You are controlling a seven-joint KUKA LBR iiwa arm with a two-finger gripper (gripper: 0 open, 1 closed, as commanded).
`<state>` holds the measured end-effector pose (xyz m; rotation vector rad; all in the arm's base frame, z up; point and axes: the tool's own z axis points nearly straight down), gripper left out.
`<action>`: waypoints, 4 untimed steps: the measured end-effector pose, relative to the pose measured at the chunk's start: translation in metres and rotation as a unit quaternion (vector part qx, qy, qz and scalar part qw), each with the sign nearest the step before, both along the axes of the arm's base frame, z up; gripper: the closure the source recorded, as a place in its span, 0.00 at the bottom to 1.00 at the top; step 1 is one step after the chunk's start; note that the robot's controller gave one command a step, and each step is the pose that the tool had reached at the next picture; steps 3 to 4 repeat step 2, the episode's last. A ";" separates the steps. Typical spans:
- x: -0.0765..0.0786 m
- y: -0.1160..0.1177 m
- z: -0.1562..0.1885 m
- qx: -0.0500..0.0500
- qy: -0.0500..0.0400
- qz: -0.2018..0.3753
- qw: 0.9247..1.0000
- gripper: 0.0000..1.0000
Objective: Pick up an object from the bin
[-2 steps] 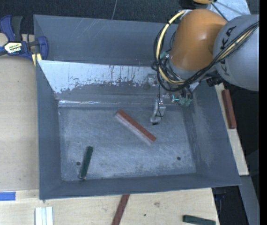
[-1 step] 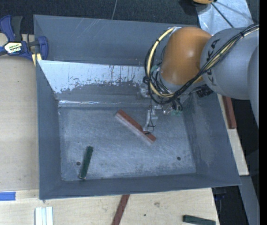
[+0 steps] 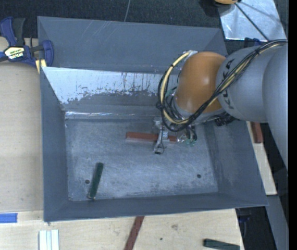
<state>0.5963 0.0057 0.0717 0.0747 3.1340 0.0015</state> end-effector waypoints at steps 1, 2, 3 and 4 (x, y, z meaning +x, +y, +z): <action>0.000 0.000 0.000 0.000 0.000 0.000 1.000 1.00; -0.009 0.038 0.208 0.000 0.003 0.013 1.000 1.00; -0.009 0.038 0.208 0.000 0.003 0.013 1.000 1.00; -0.009 0.038 0.208 0.000 0.003 0.013 1.000 1.00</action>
Offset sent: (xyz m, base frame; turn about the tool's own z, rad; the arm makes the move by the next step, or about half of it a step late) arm -0.0098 0.0419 0.2269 -0.0276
